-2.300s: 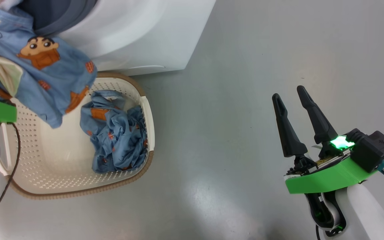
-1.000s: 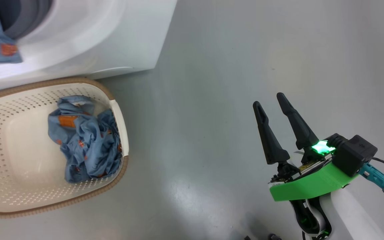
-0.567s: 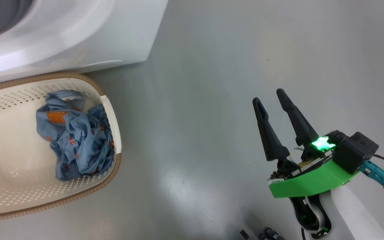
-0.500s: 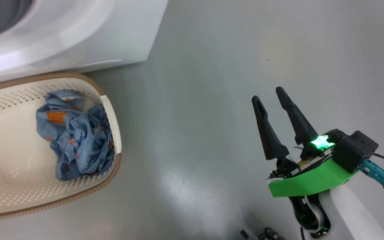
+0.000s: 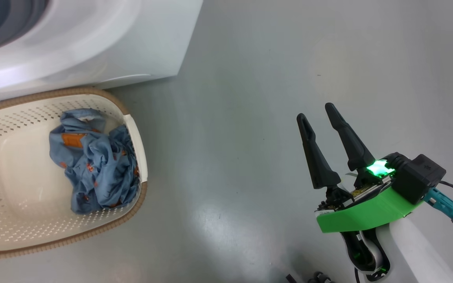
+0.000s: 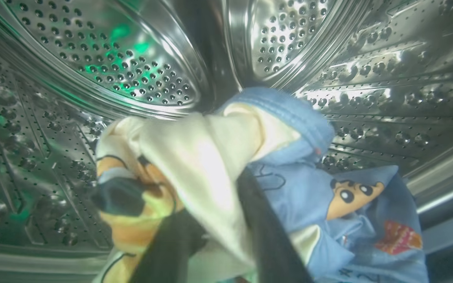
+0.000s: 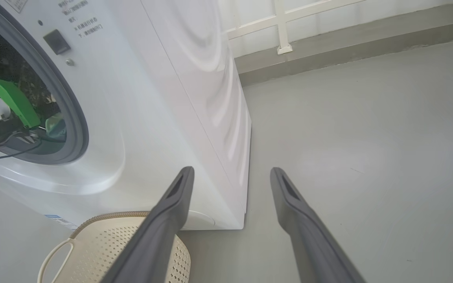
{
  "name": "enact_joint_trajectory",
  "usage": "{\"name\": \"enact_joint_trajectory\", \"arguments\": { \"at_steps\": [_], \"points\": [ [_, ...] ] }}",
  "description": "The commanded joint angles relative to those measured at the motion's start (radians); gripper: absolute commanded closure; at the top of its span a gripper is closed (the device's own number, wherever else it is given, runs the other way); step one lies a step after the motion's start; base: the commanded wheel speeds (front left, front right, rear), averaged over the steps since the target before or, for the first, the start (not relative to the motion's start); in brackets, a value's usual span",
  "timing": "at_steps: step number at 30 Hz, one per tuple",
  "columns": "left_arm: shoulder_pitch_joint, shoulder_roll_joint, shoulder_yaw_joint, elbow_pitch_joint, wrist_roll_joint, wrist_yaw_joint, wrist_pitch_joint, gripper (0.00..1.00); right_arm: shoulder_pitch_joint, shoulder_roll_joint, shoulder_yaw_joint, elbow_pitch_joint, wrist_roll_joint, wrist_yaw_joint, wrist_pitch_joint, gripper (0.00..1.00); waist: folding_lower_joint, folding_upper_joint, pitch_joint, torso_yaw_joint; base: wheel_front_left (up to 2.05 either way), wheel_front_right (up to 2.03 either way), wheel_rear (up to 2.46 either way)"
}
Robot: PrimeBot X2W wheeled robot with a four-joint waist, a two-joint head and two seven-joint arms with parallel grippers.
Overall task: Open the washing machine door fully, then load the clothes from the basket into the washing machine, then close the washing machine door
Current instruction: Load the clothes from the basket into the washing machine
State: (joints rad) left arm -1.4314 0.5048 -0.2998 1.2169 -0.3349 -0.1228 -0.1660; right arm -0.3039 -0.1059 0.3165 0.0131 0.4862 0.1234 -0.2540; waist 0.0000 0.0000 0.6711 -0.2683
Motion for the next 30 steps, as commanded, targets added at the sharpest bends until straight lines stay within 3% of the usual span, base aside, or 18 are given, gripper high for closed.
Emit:
{"name": "enact_joint_trajectory", "arguments": {
  "at_steps": [1, 10, 21, 30],
  "points": [
    [-0.022, 0.040, 0.000, -0.004, -0.005, -0.003, 0.012, 0.00, 0.011, -0.008, 0.014, -0.018, 0.002, 0.007, -0.008, 0.00, 0.0000, 0.0000, -0.002, 0.002, 0.00, 0.00, 0.00],
    [-0.038, 0.021, -0.040, 0.031, -0.046, -0.007, 0.064, 0.00, 0.009, -0.009, 0.012, -0.017, 0.003, 0.007, -0.008, 0.00, 0.0000, 0.0000, -0.014, 0.008, 0.00, 0.00, 0.00],
    [-0.010, 0.005, -0.067, 0.020, -0.122, -0.008, -0.013, 0.00, 0.011, -0.017, 0.006, -0.017, 0.004, 0.007, -0.008, 0.00, 0.0000, 0.0000, -0.032, 0.016, 0.00, 0.00, 0.00],
    [0.064, -0.023, -0.026, -0.047, -0.210, -0.008, -0.094, 0.00, 0.022, -0.028, -0.005, -0.017, 0.001, 0.007, -0.008, 0.00, 0.0000, 0.0000, -0.070, 0.034, 0.00, 0.00, 0.00]
  ]
}}
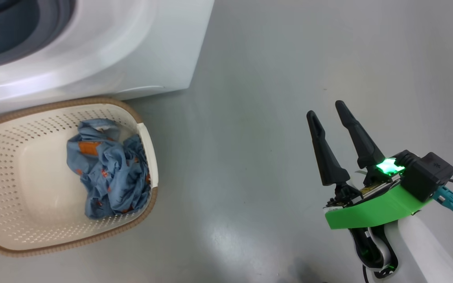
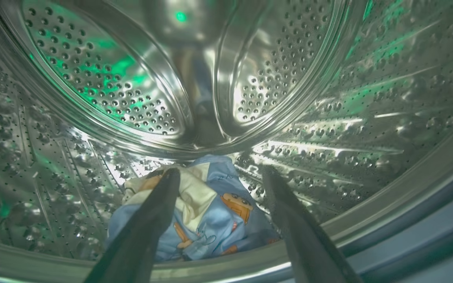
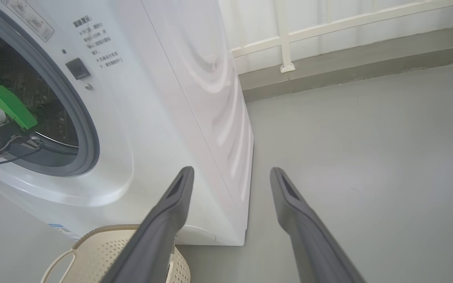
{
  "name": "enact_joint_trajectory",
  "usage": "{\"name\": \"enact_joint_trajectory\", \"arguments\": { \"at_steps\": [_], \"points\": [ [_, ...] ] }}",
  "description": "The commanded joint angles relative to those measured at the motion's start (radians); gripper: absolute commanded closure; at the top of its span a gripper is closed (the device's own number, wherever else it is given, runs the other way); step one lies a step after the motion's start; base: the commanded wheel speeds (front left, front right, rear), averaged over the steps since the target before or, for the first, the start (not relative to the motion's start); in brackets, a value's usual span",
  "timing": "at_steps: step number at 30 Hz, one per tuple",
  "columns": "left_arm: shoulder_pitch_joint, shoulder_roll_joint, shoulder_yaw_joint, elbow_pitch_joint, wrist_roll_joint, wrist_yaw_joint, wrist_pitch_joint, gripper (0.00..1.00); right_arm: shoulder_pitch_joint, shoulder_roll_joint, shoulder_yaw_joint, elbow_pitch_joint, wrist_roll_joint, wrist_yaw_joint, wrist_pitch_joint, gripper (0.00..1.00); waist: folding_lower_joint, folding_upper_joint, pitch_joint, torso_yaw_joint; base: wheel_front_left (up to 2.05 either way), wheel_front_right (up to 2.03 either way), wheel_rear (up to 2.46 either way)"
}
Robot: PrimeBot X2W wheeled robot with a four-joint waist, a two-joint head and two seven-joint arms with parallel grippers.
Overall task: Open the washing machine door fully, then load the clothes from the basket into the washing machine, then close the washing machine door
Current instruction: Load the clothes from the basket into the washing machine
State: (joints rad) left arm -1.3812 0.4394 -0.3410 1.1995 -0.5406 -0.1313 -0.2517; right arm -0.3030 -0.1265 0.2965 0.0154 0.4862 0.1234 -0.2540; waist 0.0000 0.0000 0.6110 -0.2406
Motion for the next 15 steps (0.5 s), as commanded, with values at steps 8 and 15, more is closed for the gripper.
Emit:
{"name": "enact_joint_trajectory", "arguments": {
  "at_steps": [8, 15],
  "points": [
    [0.193, 0.036, 0.179, -0.323, 0.046, 0.049, -0.010, 0.00, 0.027, -0.018, 0.007, -0.018, 0.000, 0.007, -0.008, 0.00, 0.0000, 0.0000, -0.051, 0.024, 0.00, 0.00, 0.00],
    [0.381, -0.025, 0.320, -0.491, 0.129, 0.033, -0.010, 0.00, 0.039, -0.034, 0.001, -0.009, 0.005, 0.007, -0.008, 0.00, 0.0000, 0.0000, -0.112, 0.041, 0.00, 0.00, 0.00]
  ]
}}
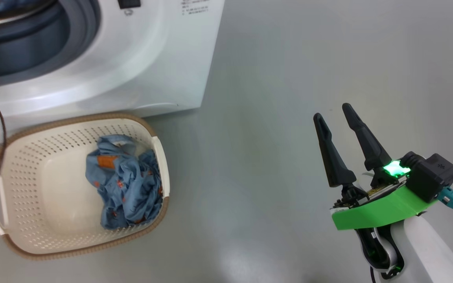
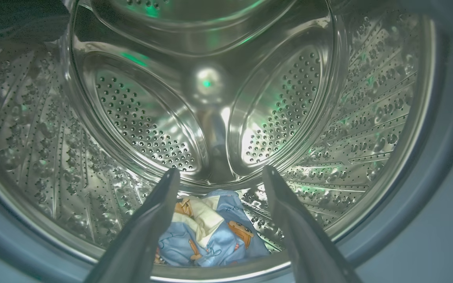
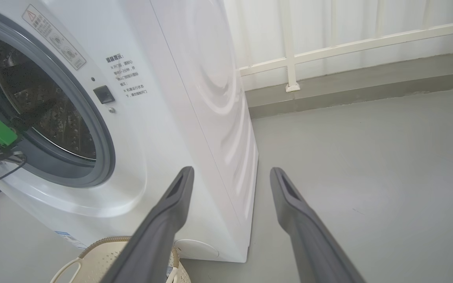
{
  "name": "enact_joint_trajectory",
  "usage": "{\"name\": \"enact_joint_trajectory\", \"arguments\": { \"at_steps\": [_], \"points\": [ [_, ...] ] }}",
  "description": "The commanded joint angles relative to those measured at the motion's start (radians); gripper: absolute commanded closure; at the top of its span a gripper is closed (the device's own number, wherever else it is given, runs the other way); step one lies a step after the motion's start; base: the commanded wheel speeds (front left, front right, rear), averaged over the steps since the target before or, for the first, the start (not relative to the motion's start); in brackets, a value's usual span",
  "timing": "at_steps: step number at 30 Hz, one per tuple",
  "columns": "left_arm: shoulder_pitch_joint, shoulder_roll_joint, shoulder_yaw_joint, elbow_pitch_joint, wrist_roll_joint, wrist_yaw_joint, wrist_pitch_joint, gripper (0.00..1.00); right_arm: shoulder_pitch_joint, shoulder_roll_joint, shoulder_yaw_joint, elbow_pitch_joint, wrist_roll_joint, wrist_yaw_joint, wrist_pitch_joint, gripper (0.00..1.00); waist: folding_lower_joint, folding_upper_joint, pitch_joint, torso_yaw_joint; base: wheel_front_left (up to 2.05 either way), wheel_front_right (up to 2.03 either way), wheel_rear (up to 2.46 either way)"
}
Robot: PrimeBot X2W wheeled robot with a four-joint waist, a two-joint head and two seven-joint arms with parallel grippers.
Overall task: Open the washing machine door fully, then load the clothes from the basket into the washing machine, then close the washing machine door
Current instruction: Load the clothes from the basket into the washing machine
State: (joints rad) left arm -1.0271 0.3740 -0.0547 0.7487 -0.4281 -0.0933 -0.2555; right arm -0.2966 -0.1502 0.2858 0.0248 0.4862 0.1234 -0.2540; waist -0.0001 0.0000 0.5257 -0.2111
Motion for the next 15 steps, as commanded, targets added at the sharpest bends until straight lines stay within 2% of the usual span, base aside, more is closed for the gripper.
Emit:
{"name": "enact_joint_trajectory", "arguments": {
  "at_steps": [1, 5, 10, 15],
  "points": [
    [0.052, 0.030, 0.052, -0.059, 0.029, -0.007, -0.006, 0.00, 0.036, -0.013, 0.011, -0.016, 0.006, 0.007, -0.008, 0.00, 0.0001, 0.0000, -0.037, 0.015, 0.00, 0.00, 0.00],
    [0.170, -0.031, 0.132, -0.133, 0.078, -0.021, -0.006, 0.00, 0.052, -0.032, 0.003, -0.009, 0.010, 0.007, -0.008, 0.00, 0.0001, 0.0000, -0.089, 0.032, 0.00, 0.00, 0.00],
    [0.274, -0.097, 0.181, -0.188, 0.112, -0.032, -0.006, 0.00, 0.077, -0.055, -0.011, -0.005, 0.012, 0.007, -0.008, 0.00, 0.0001, 0.0000, -0.140, 0.057, 0.00, 0.00, 0.00],
    [0.350, -0.136, 0.200, -0.233, 0.147, -0.035, -0.006, 0.00, 0.101, -0.075, -0.022, -0.001, 0.015, 0.007, -0.008, 0.00, 0.0001, 0.0000, -0.177, 0.079, 0.00, 0.00, 0.00]
  ]
}}
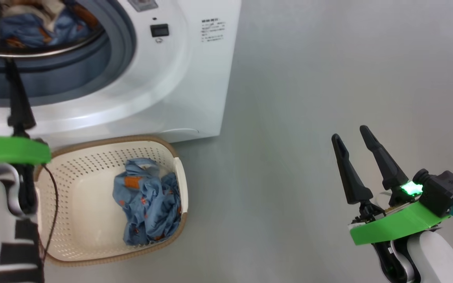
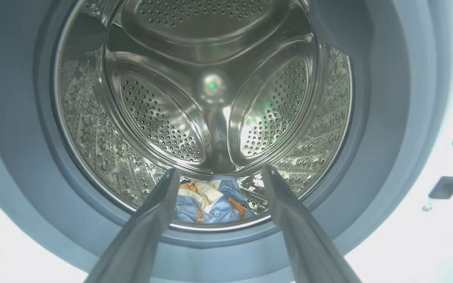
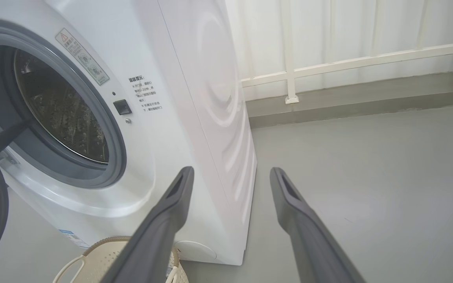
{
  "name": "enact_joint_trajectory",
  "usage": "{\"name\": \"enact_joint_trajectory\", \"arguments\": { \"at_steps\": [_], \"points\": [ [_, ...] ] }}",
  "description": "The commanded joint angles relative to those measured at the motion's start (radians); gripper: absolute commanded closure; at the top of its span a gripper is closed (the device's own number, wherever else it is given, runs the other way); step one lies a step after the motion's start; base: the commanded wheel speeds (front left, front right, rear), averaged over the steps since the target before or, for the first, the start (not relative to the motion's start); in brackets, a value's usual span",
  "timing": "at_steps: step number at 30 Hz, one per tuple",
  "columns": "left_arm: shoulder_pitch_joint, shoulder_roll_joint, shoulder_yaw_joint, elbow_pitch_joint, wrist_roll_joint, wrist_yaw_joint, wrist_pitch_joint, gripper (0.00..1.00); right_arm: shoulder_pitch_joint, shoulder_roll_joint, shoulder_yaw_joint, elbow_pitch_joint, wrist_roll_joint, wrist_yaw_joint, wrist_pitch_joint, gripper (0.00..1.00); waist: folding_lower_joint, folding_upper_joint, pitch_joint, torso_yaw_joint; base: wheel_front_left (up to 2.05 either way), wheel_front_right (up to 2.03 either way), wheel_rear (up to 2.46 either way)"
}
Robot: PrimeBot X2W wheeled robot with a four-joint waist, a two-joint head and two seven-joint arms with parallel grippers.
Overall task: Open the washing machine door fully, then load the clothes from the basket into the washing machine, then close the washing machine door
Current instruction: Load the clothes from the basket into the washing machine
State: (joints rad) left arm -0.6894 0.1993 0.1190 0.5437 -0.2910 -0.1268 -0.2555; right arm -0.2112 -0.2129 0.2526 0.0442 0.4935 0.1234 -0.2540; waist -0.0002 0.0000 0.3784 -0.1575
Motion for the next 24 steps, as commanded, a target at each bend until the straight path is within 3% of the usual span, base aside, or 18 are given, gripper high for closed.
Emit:
{"name": "enact_joint_trajectory", "arguments": {
  "at_steps": [1, 9, 24],
  "points": [
    [0.031, 0.032, 0.028, -0.038, 0.020, -0.002, -0.006, 0.00, 0.020, -0.017, 0.009, -0.020, 0.009, 0.007, -0.008, 0.00, 0.0002, 0.0000, -0.039, 0.030, 0.00, 0.00, 0.00],
    [0.172, -0.013, 0.028, -0.100, 0.038, -0.004, -0.006, 0.00, 0.064, -0.045, -0.003, -0.012, 0.019, 0.007, -0.008, 0.00, 0.0002, 0.0000, -0.111, 0.060, 0.00, 0.00, 0.00],
    [0.408, -0.033, 0.024, -0.206, 0.073, -0.004, -0.006, 0.00, 0.139, -0.073, -0.016, -0.008, 0.031, 0.007, -0.008, 0.00, 0.0002, 0.0000, -0.201, 0.080, 0.00, 0.00, 0.00]
  ]
}}
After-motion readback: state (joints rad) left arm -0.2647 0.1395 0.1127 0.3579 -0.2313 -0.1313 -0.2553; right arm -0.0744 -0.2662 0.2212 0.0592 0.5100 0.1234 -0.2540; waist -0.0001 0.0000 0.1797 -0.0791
